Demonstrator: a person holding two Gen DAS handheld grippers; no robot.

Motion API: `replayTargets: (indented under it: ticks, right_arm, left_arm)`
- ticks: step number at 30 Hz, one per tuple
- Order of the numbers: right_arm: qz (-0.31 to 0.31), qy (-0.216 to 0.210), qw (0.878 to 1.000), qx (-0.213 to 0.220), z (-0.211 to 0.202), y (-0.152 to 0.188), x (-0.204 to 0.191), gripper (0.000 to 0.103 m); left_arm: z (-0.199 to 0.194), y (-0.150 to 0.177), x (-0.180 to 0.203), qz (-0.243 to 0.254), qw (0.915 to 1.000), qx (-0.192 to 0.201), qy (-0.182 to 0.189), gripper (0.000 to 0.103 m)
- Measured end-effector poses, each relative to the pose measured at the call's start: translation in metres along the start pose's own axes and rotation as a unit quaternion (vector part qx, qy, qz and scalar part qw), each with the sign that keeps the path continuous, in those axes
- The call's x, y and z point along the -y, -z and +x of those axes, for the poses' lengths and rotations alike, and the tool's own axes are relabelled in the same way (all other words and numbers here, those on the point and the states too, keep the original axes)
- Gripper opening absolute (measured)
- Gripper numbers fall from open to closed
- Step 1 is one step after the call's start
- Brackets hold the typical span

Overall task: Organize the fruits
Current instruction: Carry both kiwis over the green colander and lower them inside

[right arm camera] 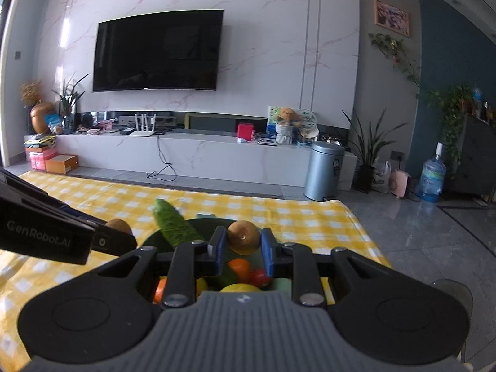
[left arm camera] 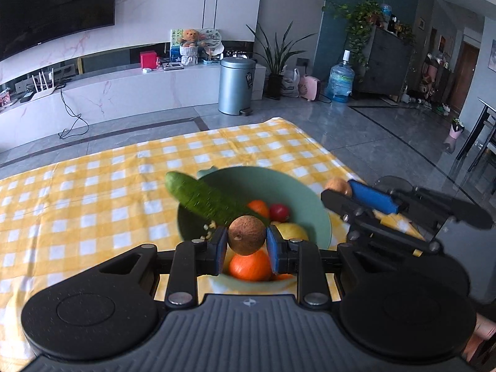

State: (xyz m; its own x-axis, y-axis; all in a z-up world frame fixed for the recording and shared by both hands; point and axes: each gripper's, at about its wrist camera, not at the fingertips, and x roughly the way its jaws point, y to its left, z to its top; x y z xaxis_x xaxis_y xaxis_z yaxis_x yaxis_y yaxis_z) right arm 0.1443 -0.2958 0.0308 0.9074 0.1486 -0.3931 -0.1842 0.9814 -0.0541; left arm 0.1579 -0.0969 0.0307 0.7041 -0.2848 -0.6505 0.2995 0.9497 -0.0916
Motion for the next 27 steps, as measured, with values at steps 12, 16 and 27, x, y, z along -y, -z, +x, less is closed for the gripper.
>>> replayTargets:
  ticks: [12,16,27]
  right_arm:
    - [0.025,-0.003,0.998,-0.065,0.054,0.014,0.014,0.02]
    - [0.018,-0.002,0.997,-0.081,0.062,0.017,0.012,0.02]
    - [0.025,-0.009,0.993,-0.118,0.078,0.024,0.013,0.02]
  left_arm:
    - [0.053,-0.011,0.012,0.015,0.9992,-0.037,0.003,0.03]
    - [0.067,-0.008,0.011,0.013,0.9985,-0.052,0.001,0.03]
    - [0.086,-0.004,0.008,0.003,0.9973,-0.073,0.004,0.03]
